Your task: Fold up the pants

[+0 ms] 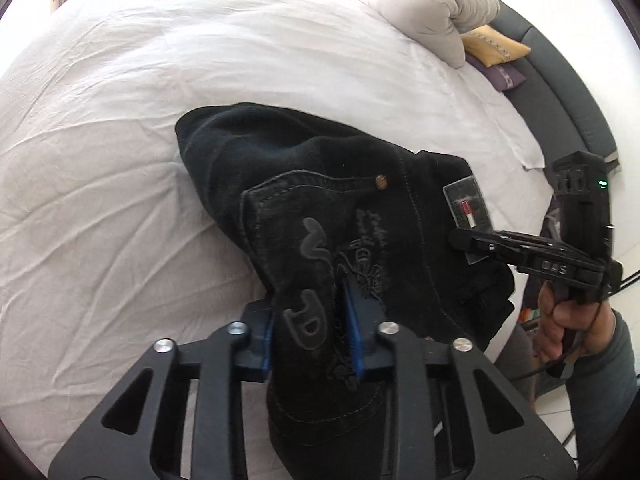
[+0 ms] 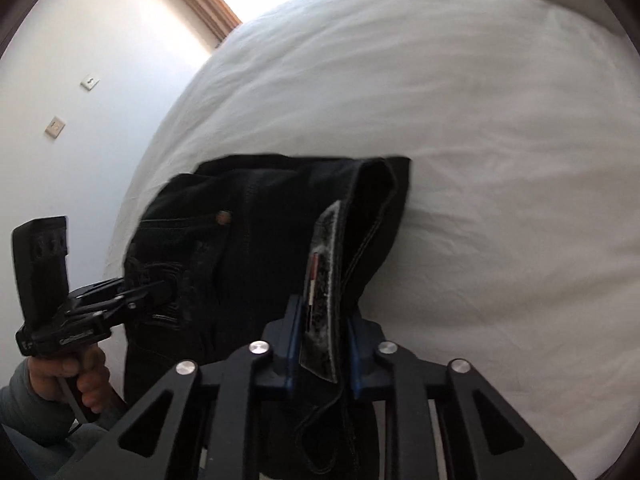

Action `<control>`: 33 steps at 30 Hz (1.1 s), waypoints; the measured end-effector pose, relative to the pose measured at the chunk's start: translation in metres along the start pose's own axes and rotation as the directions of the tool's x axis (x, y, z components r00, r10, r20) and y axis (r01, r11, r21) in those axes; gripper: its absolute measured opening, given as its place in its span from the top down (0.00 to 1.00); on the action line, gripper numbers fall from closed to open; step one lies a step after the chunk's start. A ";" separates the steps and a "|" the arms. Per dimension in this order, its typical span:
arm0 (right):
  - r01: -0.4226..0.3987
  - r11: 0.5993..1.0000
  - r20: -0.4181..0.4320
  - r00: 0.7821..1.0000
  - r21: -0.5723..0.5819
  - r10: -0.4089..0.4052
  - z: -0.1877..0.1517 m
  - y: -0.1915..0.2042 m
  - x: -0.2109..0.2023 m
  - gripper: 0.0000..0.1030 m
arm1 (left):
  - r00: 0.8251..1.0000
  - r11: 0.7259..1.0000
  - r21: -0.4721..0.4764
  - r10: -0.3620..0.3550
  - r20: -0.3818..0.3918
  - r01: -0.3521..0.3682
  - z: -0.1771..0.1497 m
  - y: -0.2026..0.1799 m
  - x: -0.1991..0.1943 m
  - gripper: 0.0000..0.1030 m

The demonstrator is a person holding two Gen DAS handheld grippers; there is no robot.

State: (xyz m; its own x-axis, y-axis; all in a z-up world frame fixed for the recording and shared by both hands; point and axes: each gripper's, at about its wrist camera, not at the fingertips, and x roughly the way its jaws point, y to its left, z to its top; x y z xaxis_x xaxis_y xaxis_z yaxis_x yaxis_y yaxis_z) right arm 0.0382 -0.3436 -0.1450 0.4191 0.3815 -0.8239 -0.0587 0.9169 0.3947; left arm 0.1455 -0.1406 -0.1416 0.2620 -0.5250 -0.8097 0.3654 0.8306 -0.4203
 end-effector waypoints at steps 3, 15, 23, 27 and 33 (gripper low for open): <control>0.006 0.998 0.041 0.999 -0.056 -0.004 0.008 0.024 -0.018 0.82 | 0.999 0.999 -0.029 -0.030 0.016 0.031 0.004 0.004 -0.015 0.83; -0.063 0.991 0.177 0.981 -0.118 0.084 0.086 0.074 -0.005 0.83 | 0.974 0.989 0.029 0.139 0.180 -0.146 0.084 0.038 -0.081 0.82; -0.023 0.996 0.089 0.996 -0.083 0.030 0.118 0.065 0.079 0.82 | 0.959 0.967 -0.056 0.255 0.121 -0.250 0.110 0.105 -0.030 0.78; 0.020 1.000 0.064 0.998 -0.013 -0.019 0.118 0.044 0.092 0.54 | 0.953 0.960 -0.078 0.276 0.123 -0.268 0.108 0.117 -0.019 0.61; 0.035 0.999 0.074 0.997 -0.001 -0.034 0.107 0.045 0.083 0.53 | 0.943 0.950 -0.092 0.308 0.129 -0.298 0.110 0.114 -0.018 0.55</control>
State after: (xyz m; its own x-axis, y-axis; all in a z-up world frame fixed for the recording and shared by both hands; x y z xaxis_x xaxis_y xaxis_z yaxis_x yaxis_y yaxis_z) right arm 0.1671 -0.2834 -0.1526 0.4865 0.3400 -0.8048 -0.0446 0.9297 0.3657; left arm 0.2804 -0.0566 -0.1298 0.4744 -0.2633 -0.8400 0.1868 0.9626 -0.1963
